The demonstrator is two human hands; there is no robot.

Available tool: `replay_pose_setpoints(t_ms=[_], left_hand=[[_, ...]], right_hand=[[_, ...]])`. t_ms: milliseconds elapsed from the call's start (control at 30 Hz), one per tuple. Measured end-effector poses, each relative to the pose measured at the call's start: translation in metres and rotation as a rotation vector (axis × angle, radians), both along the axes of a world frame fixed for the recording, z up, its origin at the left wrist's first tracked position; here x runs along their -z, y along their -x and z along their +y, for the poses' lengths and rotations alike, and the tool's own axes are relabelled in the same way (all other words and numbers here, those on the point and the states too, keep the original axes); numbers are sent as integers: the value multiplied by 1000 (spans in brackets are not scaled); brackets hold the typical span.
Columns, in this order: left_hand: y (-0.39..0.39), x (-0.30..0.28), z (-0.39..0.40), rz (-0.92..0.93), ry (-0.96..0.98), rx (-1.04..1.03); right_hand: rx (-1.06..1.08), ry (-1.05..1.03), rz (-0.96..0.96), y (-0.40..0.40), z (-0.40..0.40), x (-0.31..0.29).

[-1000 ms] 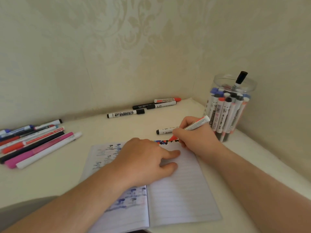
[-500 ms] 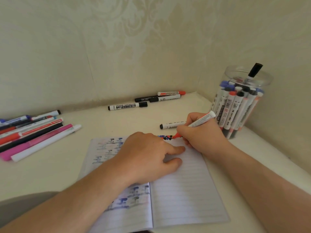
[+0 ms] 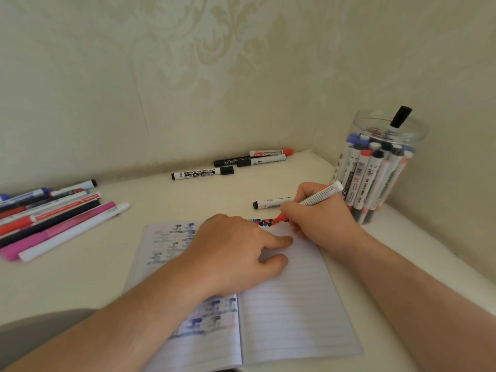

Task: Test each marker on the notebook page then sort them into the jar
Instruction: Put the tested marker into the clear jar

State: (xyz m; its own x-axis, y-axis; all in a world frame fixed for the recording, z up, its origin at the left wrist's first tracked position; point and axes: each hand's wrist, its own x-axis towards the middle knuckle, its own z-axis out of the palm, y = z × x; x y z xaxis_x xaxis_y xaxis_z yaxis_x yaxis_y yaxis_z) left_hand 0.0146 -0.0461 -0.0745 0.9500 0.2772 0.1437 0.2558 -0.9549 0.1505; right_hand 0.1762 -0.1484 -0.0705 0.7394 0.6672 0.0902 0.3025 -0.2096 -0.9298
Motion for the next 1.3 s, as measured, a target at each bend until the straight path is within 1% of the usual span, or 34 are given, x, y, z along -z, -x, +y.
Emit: replay_pose_setpoints(t_ms=[167,300,400,467,500,600,633,767,867,1033,1200,1300], left_hand=[[0,-1,-1,6,-5,-10],[0,1,1,9,-8,-8],[0,-1,0,3,-14,4],[1,-2,-2,-10,-7,1],[3,-3,-2,-33,36,0],[8,3,7,-225,361,-33],[9,5,11,-285,442,-53],[4,10,21,-395,574,-151],[2,11,25,-441,651,-234],[4,8,22,-459,650,-246],[5,6,20,-445,610,-206],[5,7,20,-441,589,-187]], right_hand=[[-15,26,-42,1,0,1],[-19,-7,30,-2,0,0],[-22,4,-7,-1,0,1],[-43,3,1,0,-1,0],[-50,-18,30,-1,-1,-1],[-91,-106,110,-3,-5,-4],[-128,-144,135,-4,-8,-6],[-282,-312,348,-8,-24,-13],[-335,-329,395,-7,-30,-15],[-353,-317,471,-4,-25,-12],[-332,-240,417,-1,-21,-10],[-329,-203,337,4,-19,-8]])
